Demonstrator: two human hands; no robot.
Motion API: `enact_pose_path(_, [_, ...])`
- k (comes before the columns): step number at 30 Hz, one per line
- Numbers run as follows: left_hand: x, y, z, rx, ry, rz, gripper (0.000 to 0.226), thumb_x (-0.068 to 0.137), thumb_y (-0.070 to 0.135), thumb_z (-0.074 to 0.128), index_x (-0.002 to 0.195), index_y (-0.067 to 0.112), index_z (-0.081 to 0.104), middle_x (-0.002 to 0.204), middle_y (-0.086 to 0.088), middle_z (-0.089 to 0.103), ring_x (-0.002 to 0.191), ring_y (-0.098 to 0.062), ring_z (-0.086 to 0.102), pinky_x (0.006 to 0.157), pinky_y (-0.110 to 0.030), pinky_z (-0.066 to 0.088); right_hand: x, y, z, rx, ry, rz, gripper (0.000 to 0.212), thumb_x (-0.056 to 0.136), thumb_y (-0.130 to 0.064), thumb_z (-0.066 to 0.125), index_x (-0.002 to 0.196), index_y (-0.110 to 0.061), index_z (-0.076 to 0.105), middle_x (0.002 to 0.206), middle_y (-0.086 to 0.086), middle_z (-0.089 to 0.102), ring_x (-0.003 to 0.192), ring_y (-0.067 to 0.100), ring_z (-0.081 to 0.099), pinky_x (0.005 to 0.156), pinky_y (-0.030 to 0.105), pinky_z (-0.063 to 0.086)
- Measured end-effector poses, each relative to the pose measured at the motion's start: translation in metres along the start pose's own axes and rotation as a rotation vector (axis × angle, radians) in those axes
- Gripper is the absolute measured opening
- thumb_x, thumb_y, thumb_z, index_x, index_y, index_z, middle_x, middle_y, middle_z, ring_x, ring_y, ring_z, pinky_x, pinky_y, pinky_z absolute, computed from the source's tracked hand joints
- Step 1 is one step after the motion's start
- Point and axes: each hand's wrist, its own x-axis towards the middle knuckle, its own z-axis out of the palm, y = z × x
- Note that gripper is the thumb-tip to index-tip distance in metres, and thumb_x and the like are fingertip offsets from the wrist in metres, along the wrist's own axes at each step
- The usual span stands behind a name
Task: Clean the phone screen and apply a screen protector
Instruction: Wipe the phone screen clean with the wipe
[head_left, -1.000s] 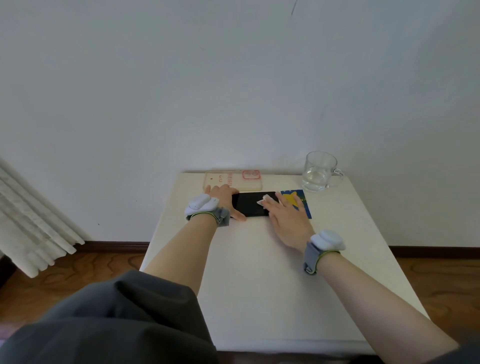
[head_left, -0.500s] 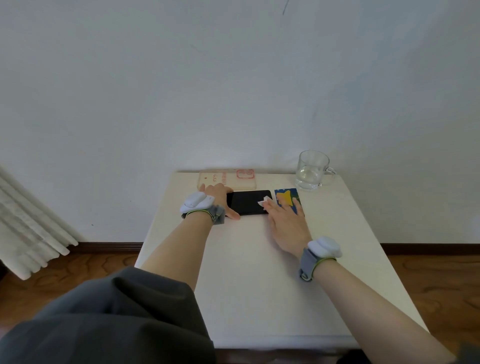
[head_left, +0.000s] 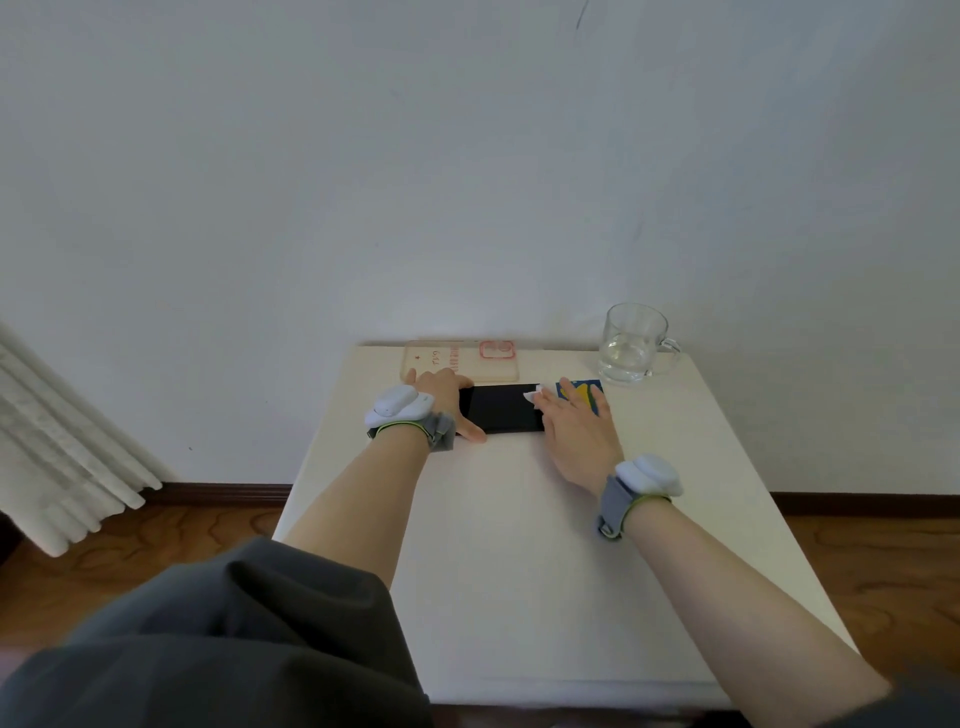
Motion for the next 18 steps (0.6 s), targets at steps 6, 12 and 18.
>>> enact_pose_path(6, [-0.001, -0.002, -0.001, 0.047, 0.004, 0.008, 0.083, 0.068, 0.057, 0.073, 0.138, 0.025, 0.042, 0.135, -0.002, 0.048, 0.125, -0.027, 0.043, 0.113, -0.04, 0.017, 0.015, -0.002, 0.004, 0.023, -0.022, -0.009, 0.046, 0.102, -0.016, 0.02, 0.147, -0.023, 0.027, 0.155, -0.008, 0.027, 0.148, 0.015, 0.01, 0.119, 0.041, 0.0])
enact_pose_path(12, [0.0, -0.003, 0.001, 0.054, 0.008, 0.011, 0.084, 0.067, 0.057, 0.073, 0.138, 0.026, 0.041, 0.134, -0.002, 0.048, 0.124, -0.027, 0.045, 0.111, -0.038, 0.02, -0.021, -0.007, 0.009, -0.019, 0.045, 0.015, 0.049, 0.101, -0.015, 0.024, 0.149, -0.023, 0.022, 0.159, -0.008, 0.019, 0.149, 0.014, 0.006, 0.12, 0.039, -0.003])
enact_pose_path(18, [0.002, -0.001, 0.003, 0.075, 0.006, 0.023, 0.086, 0.068, 0.059, 0.072, 0.14, 0.027, 0.038, 0.136, -0.001, 0.046, 0.125, -0.027, 0.042, 0.11, -0.038, 0.02, -0.007, -0.008, 0.01, -0.031, 0.053, 0.038, 0.047, 0.1, -0.015, 0.024, 0.147, -0.021, 0.028, 0.156, -0.006, 0.025, 0.149, 0.015, 0.008, 0.121, 0.04, 0.0])
